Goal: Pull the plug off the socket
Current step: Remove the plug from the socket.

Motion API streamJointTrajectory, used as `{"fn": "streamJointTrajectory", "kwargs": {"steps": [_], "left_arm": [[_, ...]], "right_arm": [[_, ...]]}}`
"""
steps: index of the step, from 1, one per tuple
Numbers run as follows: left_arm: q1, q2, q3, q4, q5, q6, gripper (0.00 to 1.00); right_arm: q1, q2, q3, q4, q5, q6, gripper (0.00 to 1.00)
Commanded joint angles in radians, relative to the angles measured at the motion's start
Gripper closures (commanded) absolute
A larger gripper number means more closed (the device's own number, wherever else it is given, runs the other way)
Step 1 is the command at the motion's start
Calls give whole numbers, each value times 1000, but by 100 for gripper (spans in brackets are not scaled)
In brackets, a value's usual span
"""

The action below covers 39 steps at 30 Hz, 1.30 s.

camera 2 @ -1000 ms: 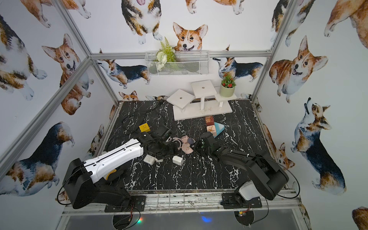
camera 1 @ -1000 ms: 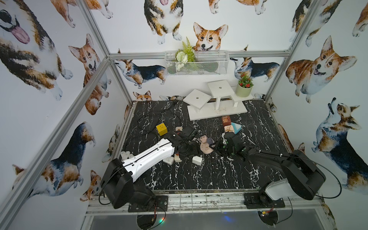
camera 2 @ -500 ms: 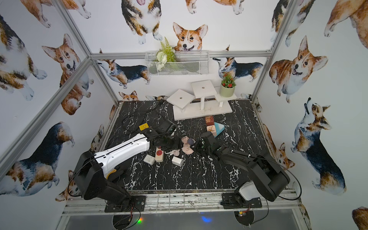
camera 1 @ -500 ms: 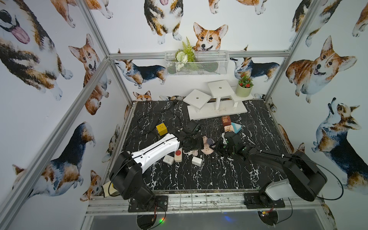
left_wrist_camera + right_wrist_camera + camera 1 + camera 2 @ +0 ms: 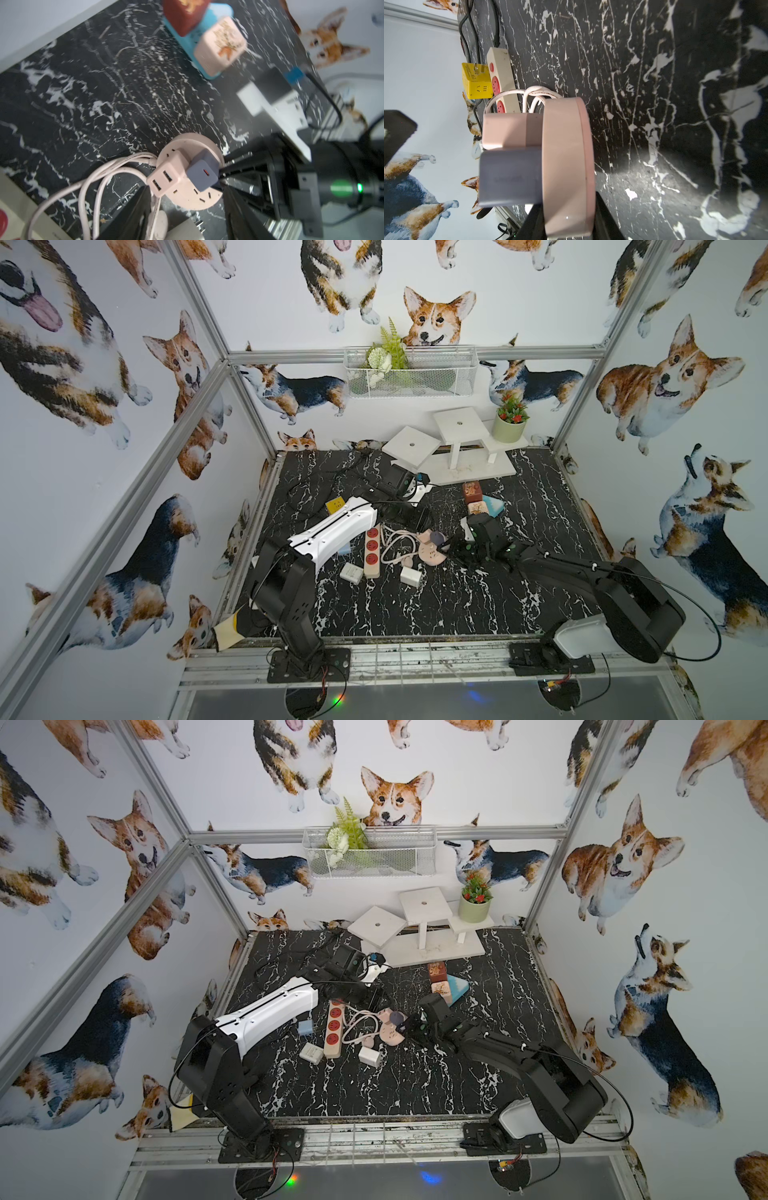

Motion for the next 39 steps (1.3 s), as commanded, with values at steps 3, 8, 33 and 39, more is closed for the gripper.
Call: {"fn": "streamJointTrajectory", "kwargs": {"steps": [3,8,33,39], "left_arm": [[10,73,28,-134,134,529,40],[20,162,75,-219,147,651,39],[27,235,121,-196,257,678,100],[39,181,100,-203,229,713,100]], "right_arm": [[-13,-17,7,-93,-92,-54,100],[-34,-43,7,-144,-102,-81,100],[-43,-41,-49,-86,-109,-46,100],[-57,-46,-95,-97,-56,15,100]]}}
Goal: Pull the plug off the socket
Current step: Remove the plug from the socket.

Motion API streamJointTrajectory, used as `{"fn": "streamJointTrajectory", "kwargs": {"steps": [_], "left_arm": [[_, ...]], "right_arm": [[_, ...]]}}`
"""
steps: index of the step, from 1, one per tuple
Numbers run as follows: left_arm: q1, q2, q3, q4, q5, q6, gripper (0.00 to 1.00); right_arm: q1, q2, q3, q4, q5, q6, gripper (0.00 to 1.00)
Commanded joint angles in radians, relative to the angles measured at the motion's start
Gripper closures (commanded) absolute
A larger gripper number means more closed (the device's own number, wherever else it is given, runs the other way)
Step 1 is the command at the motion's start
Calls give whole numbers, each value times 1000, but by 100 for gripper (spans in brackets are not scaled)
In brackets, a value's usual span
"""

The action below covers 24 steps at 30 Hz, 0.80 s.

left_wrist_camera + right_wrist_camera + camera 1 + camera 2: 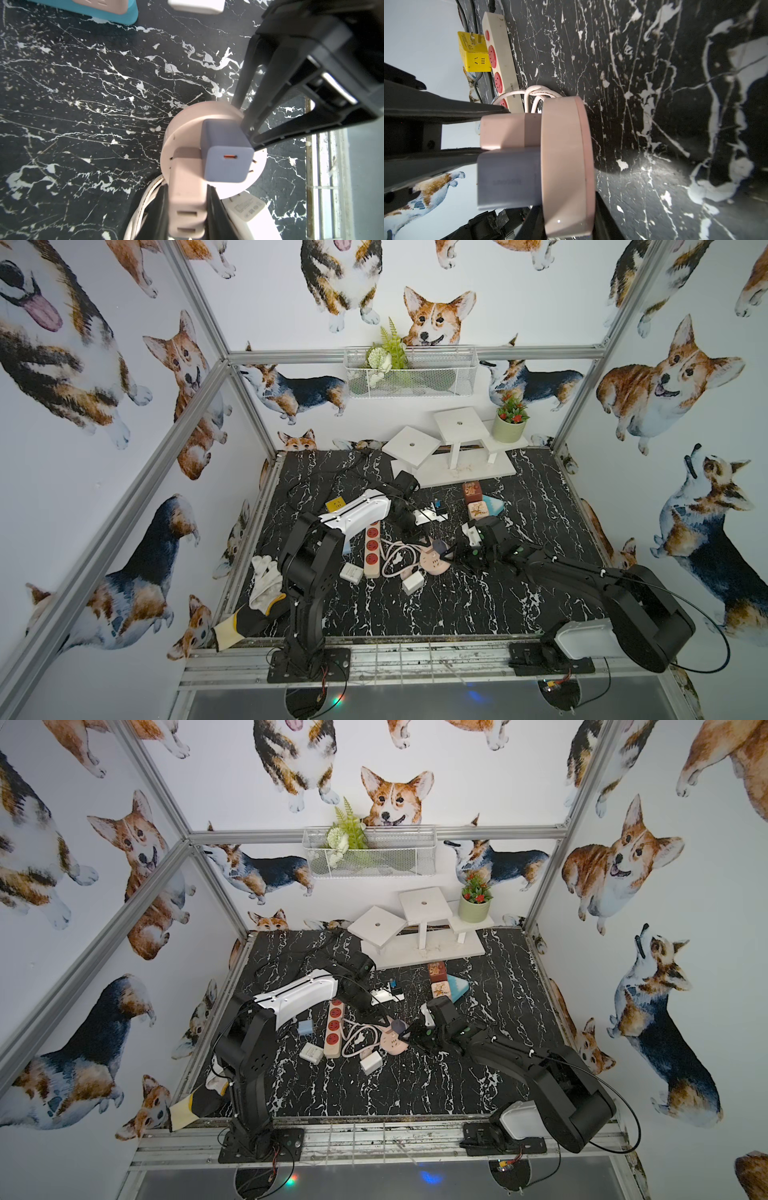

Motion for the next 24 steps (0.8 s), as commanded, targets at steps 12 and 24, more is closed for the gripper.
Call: {"fn": "streamJointTrajectory", "kwargs": {"steps": [12,24], "left_arm": [[-13,-48,33,-6,-64,80,100],[23,12,138,-39,28,-35,100]], "right_arm": [[-9,27,-28,-173,125,81,100],[-10,58,-12,-196,133,93,100]]}}
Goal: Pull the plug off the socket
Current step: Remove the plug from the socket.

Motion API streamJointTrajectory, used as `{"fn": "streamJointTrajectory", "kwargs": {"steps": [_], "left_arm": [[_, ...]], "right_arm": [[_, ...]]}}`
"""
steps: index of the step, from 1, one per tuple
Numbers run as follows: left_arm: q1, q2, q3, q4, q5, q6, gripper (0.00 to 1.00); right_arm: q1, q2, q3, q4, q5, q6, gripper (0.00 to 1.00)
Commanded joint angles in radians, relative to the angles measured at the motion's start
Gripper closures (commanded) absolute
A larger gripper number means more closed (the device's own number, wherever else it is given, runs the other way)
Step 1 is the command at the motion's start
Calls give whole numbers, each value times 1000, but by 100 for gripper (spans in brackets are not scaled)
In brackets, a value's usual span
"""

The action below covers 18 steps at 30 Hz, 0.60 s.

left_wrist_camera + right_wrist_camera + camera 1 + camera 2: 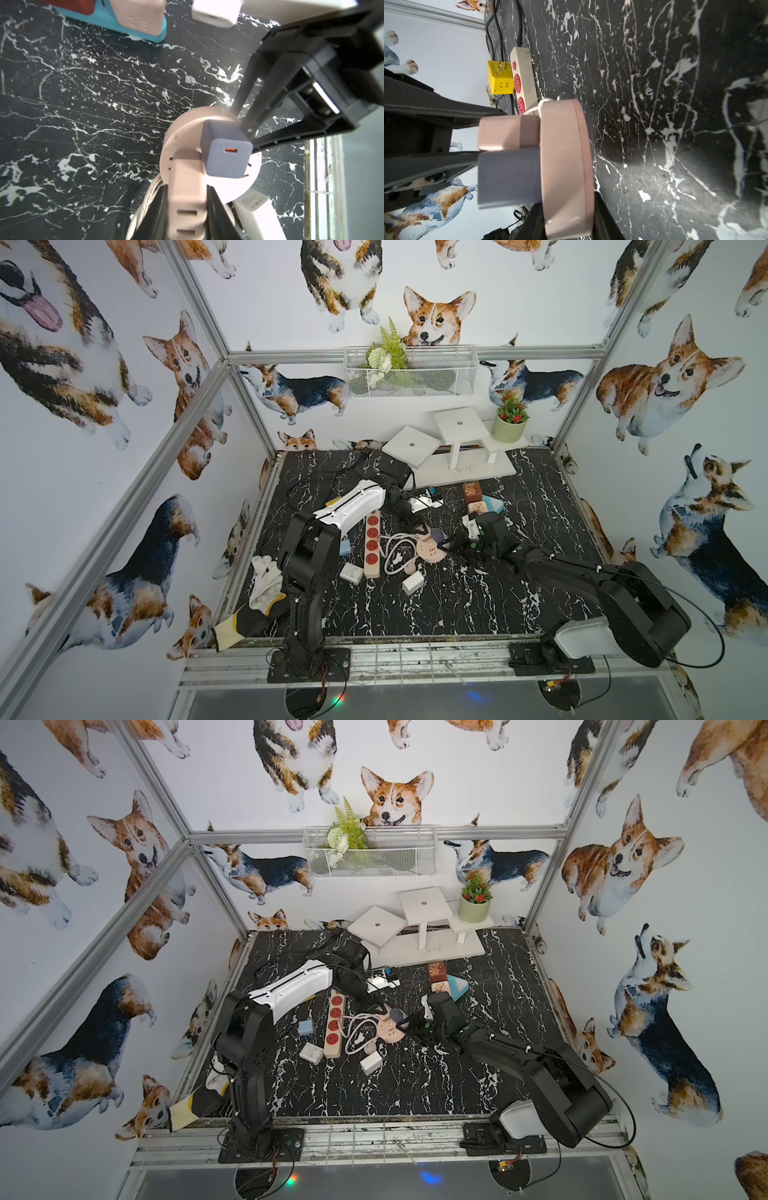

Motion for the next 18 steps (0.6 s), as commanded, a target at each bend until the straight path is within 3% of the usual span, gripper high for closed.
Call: {"fn": "streamJointTrajectory", "kwargs": {"steps": [1,9,13,18], "left_arm": [[-34,-18,30,8,-16,15,100],[-46,-20,40,-64,-146,45,100],[-4,-41,10,23,-87,-105,100],[14,-68,5,183,-150,-361,100]], "right_arm": [[-1,21,-15,-296,87,48,100],[-1,31,4,-305,80,44,100],[0,39,8,-290,69,43,100],[0,47,32,-301,68,21,100]]}}
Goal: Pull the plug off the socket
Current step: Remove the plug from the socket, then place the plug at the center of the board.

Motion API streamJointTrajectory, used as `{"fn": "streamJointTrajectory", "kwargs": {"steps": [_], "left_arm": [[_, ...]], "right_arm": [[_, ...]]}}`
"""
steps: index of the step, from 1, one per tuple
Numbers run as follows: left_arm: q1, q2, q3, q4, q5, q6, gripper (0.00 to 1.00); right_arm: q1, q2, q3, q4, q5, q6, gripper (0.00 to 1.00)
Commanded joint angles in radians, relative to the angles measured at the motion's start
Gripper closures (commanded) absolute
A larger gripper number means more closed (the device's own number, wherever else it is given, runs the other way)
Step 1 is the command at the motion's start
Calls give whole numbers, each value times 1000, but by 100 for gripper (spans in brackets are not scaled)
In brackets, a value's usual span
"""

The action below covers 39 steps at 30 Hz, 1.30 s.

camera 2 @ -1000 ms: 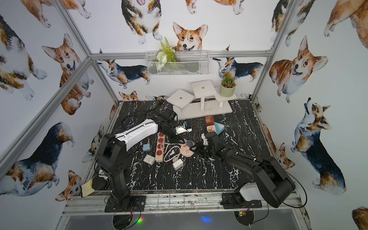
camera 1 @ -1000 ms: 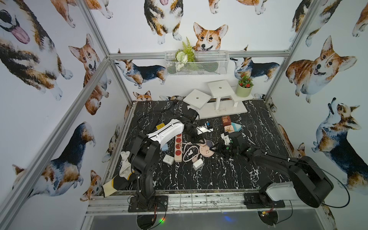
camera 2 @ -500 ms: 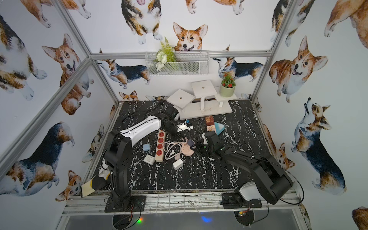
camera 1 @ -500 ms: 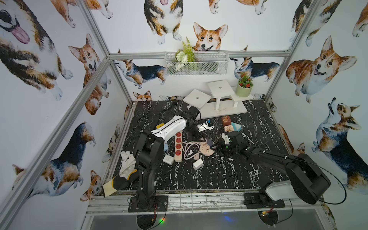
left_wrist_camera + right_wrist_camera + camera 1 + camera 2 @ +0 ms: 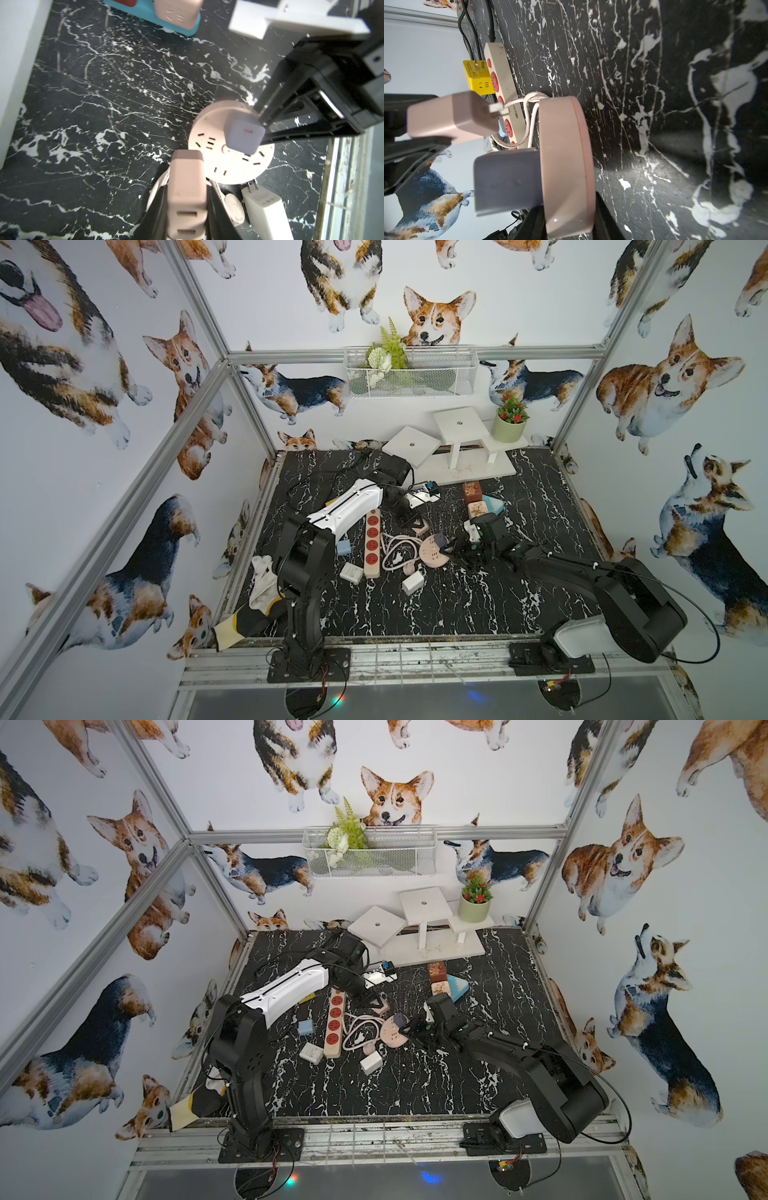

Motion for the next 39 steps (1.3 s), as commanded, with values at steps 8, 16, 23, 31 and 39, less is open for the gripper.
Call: {"fn": "streamJointTrajectory", "kwargs": {"steps": [8,16,23,31,39], "left_arm": [[32,-80,-213,733,-143,-1093,100],[2,-33,-293,886,-337,-1423,100],[5,29,-295,806,-330,-1534,100],[5,84,-304,799,-288,-1549,85],[5,61,-319,804,-317,-1541,37]], "right_arm": [[24,36,33,-220,88,-17,100],[31,48,53,-232,89,-23,100],[30,29,36,-231,97,-15,100],[31,16,40,-250,99,-25,100],[30,12,48,-267,101,-37,100]]}}
